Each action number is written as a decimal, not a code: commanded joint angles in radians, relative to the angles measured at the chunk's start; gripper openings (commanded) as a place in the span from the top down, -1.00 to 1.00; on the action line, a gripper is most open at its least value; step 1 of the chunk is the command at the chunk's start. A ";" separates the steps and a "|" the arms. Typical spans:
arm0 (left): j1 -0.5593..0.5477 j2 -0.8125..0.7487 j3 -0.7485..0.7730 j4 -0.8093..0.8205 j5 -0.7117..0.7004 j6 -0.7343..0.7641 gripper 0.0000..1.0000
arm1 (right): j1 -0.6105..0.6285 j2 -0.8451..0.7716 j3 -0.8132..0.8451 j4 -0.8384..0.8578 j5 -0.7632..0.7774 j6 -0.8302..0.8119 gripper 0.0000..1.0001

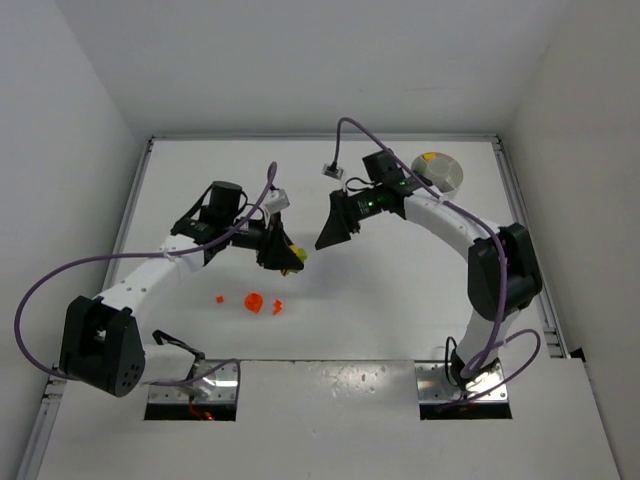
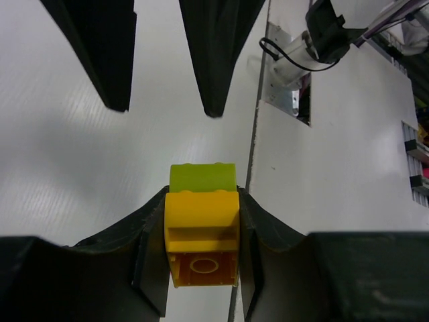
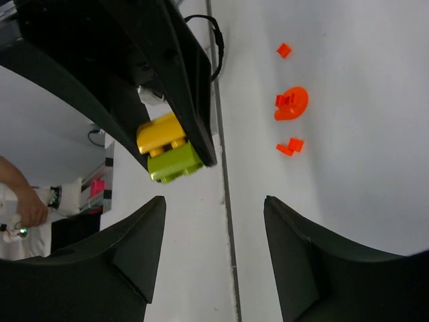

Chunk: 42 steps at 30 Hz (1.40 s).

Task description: Sort the legos into containers by color

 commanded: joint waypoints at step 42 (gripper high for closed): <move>0.028 0.004 -0.048 0.023 0.170 0.022 -0.13 | 0.170 -0.023 0.077 -0.030 -0.015 -0.160 0.79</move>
